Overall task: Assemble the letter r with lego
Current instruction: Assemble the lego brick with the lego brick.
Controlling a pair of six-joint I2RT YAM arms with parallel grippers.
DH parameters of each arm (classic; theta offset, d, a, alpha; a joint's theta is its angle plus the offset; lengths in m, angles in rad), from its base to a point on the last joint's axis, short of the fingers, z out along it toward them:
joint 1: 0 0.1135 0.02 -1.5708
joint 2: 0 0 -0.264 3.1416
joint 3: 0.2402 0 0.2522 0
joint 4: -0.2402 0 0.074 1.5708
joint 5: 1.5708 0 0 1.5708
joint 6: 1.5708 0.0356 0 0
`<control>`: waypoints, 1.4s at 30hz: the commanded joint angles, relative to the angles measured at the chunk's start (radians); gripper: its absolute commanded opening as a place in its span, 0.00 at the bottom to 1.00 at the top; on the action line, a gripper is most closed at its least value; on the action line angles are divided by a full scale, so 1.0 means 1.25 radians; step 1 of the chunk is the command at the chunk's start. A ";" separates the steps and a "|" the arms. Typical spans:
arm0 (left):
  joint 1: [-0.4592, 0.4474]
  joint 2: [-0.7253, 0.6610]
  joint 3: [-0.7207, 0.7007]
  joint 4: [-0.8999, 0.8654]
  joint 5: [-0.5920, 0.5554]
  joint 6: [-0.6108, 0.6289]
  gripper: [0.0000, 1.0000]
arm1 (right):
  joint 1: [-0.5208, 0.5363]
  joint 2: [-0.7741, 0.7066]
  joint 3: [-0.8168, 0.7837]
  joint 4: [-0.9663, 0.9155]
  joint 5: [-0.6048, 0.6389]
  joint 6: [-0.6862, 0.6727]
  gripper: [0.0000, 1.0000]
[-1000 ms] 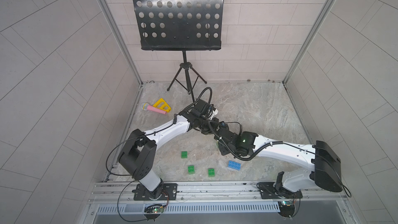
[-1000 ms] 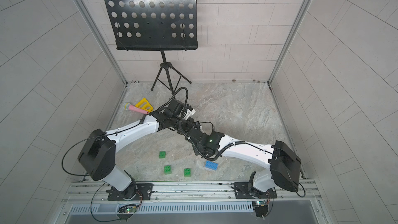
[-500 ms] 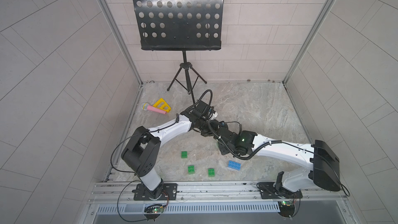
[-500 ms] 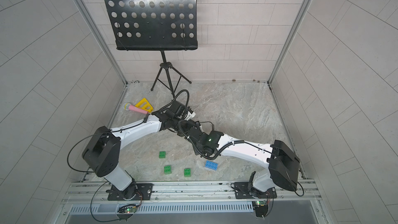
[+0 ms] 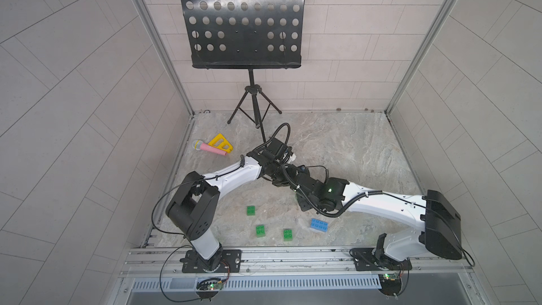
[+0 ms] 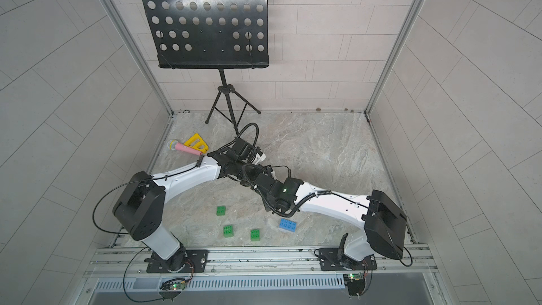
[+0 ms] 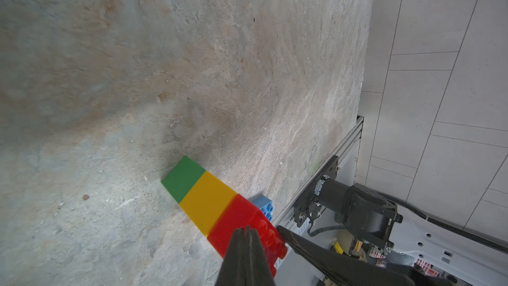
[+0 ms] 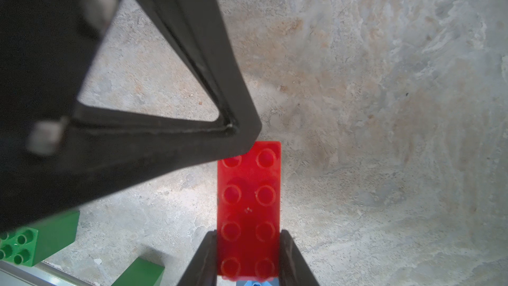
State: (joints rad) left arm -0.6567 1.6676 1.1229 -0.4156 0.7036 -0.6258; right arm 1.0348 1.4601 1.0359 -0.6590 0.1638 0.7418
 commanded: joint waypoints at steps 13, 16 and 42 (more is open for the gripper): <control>-0.039 0.029 -0.035 -0.059 -0.067 0.033 0.00 | 0.001 -0.001 -0.004 -0.007 0.009 -0.003 0.00; -0.038 0.016 -0.039 -0.050 -0.067 0.031 0.00 | 0.001 -0.005 -0.006 -0.007 0.009 -0.004 0.00; 0.016 -0.201 -0.322 0.573 0.034 -0.456 0.00 | -0.002 -0.018 -0.012 -0.007 0.011 -0.008 0.00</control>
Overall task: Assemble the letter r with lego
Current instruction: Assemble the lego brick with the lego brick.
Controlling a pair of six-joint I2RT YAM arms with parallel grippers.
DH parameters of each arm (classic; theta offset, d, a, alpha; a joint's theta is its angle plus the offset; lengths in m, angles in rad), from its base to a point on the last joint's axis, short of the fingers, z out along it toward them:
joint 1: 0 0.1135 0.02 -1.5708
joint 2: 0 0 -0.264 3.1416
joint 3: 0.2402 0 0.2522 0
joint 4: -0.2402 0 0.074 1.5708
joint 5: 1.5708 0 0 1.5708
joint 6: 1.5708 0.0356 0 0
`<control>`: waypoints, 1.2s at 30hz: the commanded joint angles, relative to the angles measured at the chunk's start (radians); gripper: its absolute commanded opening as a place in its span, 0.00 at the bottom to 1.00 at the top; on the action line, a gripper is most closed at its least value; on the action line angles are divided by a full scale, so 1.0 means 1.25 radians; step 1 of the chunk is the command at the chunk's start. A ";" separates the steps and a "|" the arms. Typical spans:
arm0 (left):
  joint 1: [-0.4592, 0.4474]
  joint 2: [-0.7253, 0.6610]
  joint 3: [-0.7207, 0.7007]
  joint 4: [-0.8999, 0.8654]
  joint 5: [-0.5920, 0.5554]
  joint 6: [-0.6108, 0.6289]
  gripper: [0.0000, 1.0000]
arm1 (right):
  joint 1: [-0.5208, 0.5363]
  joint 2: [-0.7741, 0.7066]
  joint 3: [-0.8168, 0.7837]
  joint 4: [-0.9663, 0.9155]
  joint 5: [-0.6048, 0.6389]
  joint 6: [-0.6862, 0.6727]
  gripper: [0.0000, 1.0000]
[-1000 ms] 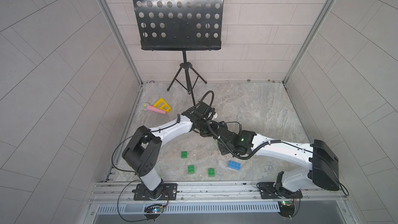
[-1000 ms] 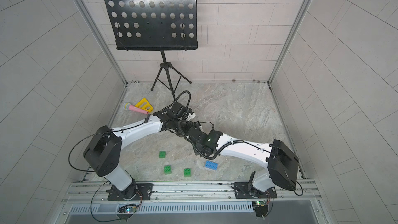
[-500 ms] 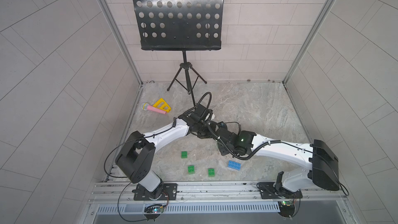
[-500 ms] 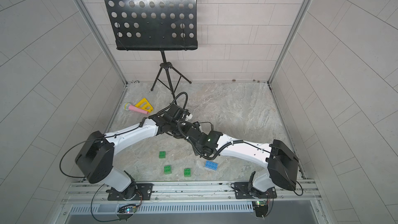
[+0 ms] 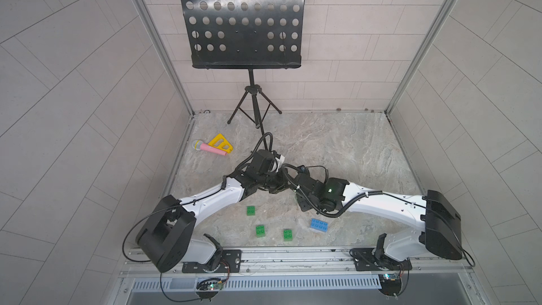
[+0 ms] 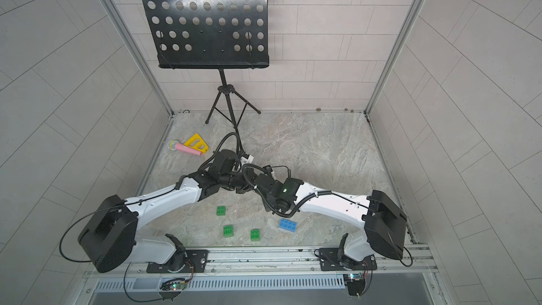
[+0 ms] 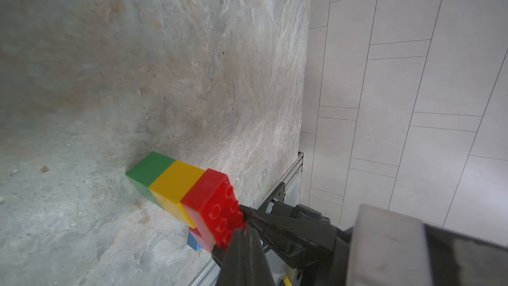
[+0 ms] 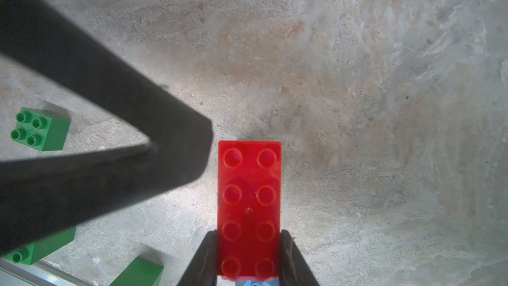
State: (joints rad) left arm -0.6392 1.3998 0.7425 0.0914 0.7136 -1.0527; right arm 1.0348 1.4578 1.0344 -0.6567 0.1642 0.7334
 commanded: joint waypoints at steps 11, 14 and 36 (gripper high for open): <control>-0.003 0.041 -0.010 0.160 -0.007 -0.130 0.00 | -0.003 -0.014 -0.005 -0.017 0.006 -0.007 0.00; -0.011 0.045 0.001 0.117 -0.012 -0.106 0.00 | -0.002 -0.019 -0.004 -0.021 0.006 -0.005 0.00; -0.024 0.049 0.033 0.082 -0.010 -0.084 0.00 | -0.002 -0.053 -0.035 -0.004 -0.007 -0.001 0.00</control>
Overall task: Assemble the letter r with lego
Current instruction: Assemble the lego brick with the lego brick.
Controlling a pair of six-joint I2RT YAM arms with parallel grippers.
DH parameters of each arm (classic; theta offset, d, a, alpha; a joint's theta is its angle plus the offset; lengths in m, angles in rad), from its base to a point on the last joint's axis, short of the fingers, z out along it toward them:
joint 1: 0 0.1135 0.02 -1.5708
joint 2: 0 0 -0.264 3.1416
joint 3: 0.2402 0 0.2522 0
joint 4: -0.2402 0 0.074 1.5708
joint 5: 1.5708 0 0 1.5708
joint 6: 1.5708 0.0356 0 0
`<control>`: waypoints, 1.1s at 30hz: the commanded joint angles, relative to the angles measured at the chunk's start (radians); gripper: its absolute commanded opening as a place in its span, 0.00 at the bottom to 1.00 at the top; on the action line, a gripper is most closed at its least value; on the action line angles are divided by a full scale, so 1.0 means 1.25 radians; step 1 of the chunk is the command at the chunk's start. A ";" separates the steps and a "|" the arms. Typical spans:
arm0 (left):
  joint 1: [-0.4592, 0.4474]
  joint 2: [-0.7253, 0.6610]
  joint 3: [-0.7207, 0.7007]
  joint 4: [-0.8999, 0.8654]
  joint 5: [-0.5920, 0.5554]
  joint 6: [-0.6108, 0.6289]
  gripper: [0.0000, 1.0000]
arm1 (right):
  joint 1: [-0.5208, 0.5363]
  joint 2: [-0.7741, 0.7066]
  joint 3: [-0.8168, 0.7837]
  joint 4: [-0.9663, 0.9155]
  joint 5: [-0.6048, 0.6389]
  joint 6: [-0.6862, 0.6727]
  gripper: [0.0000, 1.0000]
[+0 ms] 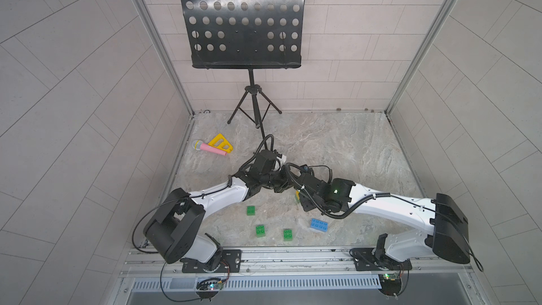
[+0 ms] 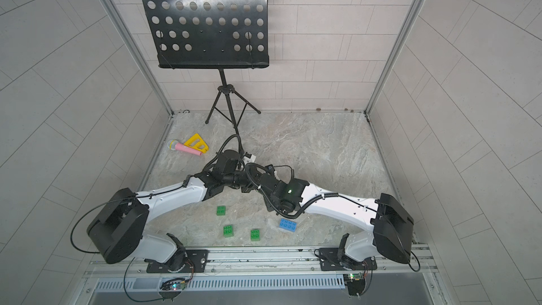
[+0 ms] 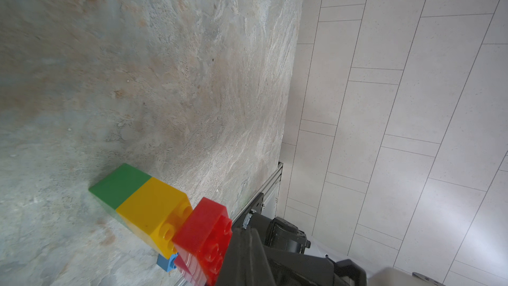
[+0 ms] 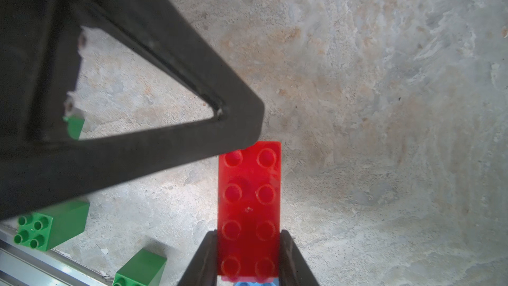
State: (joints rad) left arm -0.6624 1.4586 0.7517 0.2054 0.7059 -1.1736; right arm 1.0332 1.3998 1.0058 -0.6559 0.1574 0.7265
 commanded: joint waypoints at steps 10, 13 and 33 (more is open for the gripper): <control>-0.008 0.009 0.028 -0.020 -0.001 0.021 0.00 | -0.001 0.002 -0.013 0.001 -0.003 0.003 0.00; -0.008 0.011 0.027 -0.019 0.001 0.021 0.00 | -0.001 -0.001 -0.011 0.001 0.000 0.002 0.00; -0.009 0.021 0.032 -0.022 0.012 0.024 0.00 | 0.000 0.026 0.003 0.002 -0.001 -0.014 0.00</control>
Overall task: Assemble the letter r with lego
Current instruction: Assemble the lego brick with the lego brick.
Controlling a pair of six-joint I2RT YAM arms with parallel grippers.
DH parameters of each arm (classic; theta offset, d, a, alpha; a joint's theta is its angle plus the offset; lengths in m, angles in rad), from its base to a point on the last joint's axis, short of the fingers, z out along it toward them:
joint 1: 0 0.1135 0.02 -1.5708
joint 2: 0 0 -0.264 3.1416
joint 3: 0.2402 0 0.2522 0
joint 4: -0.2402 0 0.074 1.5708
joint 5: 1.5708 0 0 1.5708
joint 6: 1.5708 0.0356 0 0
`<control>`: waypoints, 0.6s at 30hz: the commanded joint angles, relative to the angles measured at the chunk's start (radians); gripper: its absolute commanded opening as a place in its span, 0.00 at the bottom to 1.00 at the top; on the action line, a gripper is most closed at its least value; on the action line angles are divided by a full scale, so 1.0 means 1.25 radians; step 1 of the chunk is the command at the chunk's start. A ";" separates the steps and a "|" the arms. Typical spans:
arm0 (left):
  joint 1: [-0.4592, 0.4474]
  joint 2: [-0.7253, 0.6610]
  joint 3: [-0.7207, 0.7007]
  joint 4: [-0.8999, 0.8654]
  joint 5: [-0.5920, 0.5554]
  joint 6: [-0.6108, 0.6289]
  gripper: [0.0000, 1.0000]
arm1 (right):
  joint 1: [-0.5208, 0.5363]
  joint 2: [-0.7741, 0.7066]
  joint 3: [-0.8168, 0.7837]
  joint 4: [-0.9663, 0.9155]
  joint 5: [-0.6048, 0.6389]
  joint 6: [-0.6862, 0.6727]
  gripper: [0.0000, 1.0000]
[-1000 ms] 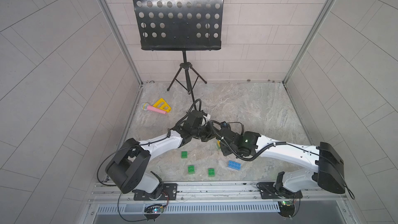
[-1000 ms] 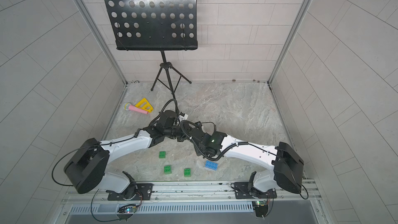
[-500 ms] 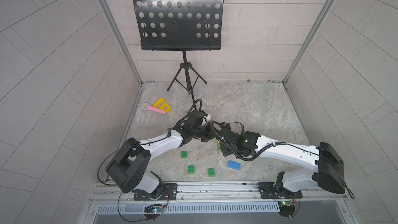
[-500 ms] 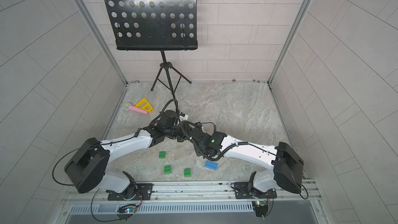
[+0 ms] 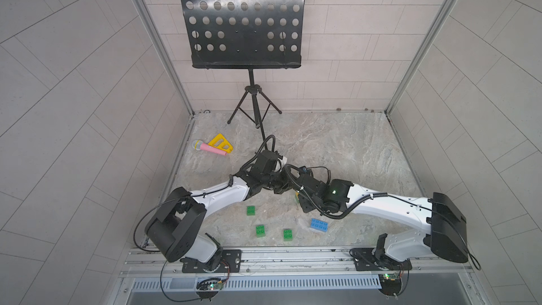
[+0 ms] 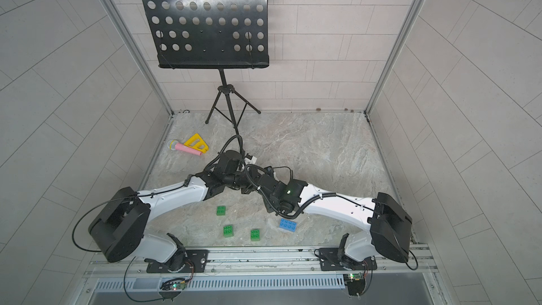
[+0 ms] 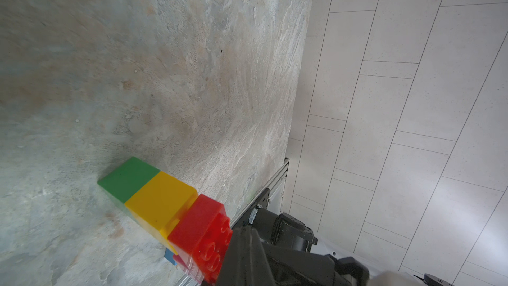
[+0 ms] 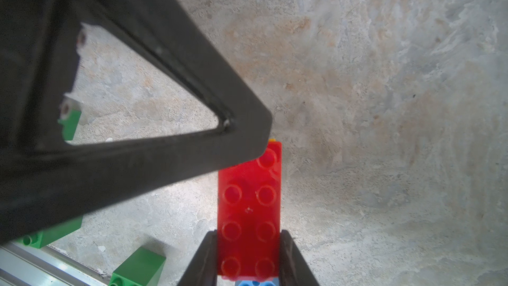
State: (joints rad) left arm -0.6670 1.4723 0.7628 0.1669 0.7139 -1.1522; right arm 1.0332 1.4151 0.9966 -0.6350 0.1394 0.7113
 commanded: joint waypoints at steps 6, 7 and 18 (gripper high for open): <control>-0.009 0.006 0.023 0.009 0.011 0.008 0.00 | -0.001 0.014 0.006 -0.016 0.010 0.002 0.00; -0.010 0.005 0.023 0.009 0.013 0.009 0.00 | 0.000 0.013 0.006 -0.016 0.011 0.004 0.00; -0.021 0.000 0.027 -0.072 0.015 0.065 0.00 | -0.001 0.017 0.015 -0.022 0.014 0.001 0.00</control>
State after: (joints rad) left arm -0.6849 1.4750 0.7681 0.1253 0.7322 -1.1164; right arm 1.0332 1.4197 0.9970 -0.6342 0.1394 0.7113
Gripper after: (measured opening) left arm 0.041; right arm 0.352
